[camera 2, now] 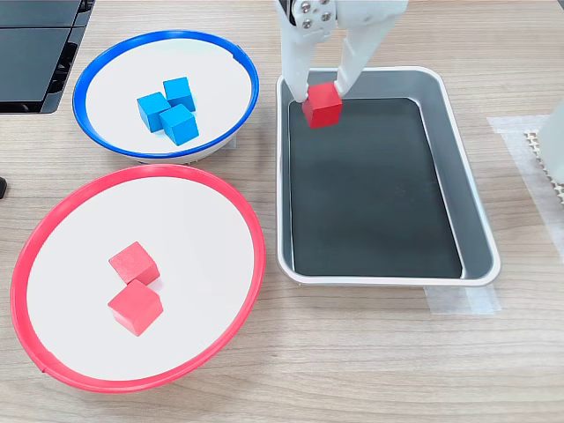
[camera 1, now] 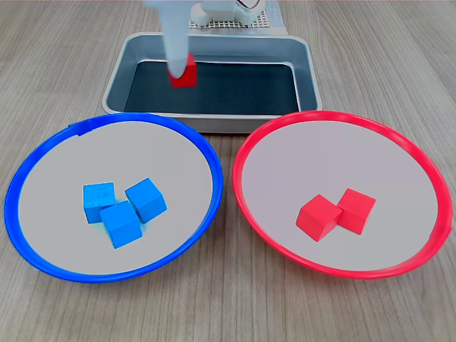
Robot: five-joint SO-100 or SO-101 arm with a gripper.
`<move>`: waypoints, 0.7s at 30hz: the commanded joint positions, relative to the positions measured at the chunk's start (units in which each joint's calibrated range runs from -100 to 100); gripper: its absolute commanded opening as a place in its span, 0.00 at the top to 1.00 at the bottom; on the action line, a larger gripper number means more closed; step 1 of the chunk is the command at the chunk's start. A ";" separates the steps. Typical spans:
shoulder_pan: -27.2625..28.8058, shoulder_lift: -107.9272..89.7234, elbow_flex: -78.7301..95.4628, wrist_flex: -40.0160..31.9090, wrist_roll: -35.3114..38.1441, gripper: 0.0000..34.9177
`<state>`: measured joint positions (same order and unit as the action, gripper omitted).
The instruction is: Move six blocks from tray to matching dishes
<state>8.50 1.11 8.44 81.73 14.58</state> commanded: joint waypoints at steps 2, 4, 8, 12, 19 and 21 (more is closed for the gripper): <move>-12.12 1.58 -18.95 0.19 -5.08 1.00; -15.79 5.67 -22.96 -4.51 -7.08 1.00; -21.06 13.69 -22.32 -16.07 -5.86 0.94; -21.72 12.41 -14.67 -20.36 -3.32 0.50; -19.93 -4.39 3.71 -25.23 -1.95 0.76; -18.33 -12.84 12.36 -28.45 -1.37 0.91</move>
<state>-11.86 0.94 10.98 57.18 12.33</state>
